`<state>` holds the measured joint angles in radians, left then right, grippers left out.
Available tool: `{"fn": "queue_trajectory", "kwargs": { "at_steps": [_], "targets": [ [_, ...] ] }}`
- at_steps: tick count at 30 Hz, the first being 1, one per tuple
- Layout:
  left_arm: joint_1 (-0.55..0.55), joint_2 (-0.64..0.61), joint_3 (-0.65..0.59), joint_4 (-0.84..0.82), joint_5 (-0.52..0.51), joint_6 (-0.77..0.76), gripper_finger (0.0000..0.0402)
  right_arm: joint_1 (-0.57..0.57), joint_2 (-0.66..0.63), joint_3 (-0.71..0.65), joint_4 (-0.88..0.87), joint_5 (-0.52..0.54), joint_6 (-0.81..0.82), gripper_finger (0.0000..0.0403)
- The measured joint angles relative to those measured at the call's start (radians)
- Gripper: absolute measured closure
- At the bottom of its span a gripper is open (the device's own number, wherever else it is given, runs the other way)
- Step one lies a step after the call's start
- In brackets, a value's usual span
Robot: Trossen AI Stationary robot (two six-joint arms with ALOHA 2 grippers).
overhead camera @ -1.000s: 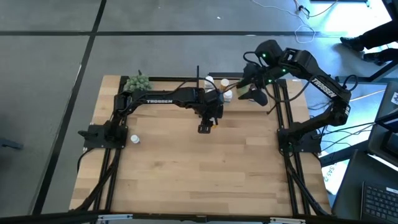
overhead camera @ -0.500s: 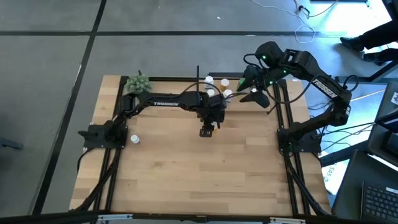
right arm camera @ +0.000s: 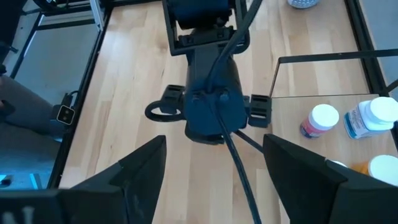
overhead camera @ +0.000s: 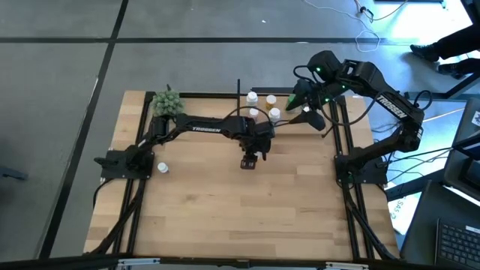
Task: Pick and place medicine bottles onto shelf by color
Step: Put the orange medicine bottle on the shelf
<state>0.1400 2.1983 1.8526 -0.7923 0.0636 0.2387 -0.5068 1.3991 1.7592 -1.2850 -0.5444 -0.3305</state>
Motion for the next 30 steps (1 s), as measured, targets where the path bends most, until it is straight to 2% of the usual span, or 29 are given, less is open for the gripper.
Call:
{"fn": "queue_trajectory", "kwargs": {
  "at_steps": [5, 17, 30],
  "targets": [
    [-0.004, 0.000, 0.000, 0.012, 0.000, 0.000, 0.0193, 0.000, 0.000, 0.000, -0.001, -0.031, -0.006, 0.0134],
    [-0.014, 0.002, 0.000, 0.031, 0.002, -0.003, 0.0193, 0.000, 0.000, 0.000, 0.003, -0.031, -0.005, 0.0134],
    [-0.013, 0.002, 0.000, 0.038, 0.007, -0.073, 0.0193, 0.000, 0.000, 0.000, 0.003, -0.032, -0.003, 0.0134]
  ]
}}
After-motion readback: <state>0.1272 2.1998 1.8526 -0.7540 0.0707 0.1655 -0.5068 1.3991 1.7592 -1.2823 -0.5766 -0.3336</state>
